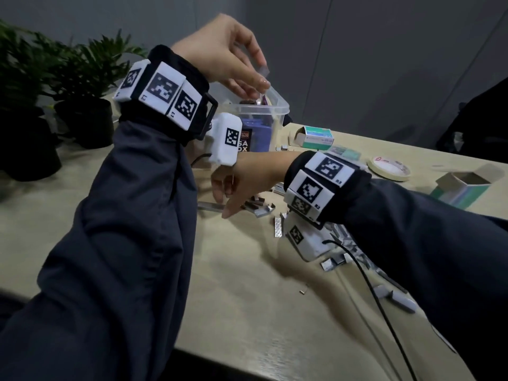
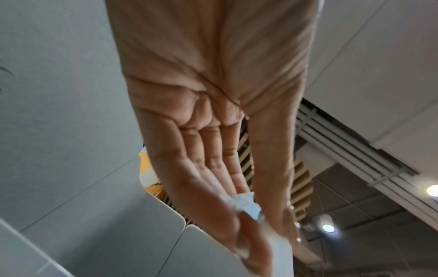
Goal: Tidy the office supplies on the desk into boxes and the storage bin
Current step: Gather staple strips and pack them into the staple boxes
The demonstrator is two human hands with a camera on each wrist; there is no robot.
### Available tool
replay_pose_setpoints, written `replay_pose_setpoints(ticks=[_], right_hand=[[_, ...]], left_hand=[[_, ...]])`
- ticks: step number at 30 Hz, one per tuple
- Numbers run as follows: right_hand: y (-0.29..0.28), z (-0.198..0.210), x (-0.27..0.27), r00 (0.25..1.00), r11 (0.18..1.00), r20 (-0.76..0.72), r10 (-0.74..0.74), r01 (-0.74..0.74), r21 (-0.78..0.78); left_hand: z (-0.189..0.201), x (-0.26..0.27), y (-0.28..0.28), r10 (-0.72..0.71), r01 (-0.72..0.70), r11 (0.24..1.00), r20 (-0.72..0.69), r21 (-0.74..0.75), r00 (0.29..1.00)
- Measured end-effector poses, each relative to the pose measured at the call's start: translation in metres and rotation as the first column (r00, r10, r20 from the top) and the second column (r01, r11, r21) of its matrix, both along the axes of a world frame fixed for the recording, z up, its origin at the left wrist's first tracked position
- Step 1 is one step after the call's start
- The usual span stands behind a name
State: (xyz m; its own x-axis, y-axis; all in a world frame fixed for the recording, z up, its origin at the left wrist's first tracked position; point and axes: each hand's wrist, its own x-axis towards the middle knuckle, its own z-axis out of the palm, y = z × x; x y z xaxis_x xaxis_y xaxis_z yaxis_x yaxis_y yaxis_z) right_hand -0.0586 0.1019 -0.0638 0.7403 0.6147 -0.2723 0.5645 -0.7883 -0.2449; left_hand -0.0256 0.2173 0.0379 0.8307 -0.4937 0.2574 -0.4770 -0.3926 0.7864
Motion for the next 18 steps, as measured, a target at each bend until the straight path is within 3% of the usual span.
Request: replay_pose_setpoints(ticks=[9, 12, 18], right_hand=[[-0.050, 0.015, -0.017, 0.986, 0.973, 0.166, 0.005, 0.034, -0.230], [-0.071, 0.023, -0.021, 0.982, 0.980, 0.177, -0.058, 0.090, -0.176], [-0.100, 0.036, -0.032, 0.991, 0.992, 0.048, -0.126, 0.127, -0.019]], left_hand=[[0.006, -0.005, 0.008, 0.004, -0.003, 1.000, 0.061, -0.007, 0.998], [0.005, -0.007, 0.005, -0.014, 0.013, 1.000, 0.061, 0.018, 0.998], [0.011, -0.010, 0.019, 0.004, -0.003, 1.000, 0.087, -0.013, 0.996]])
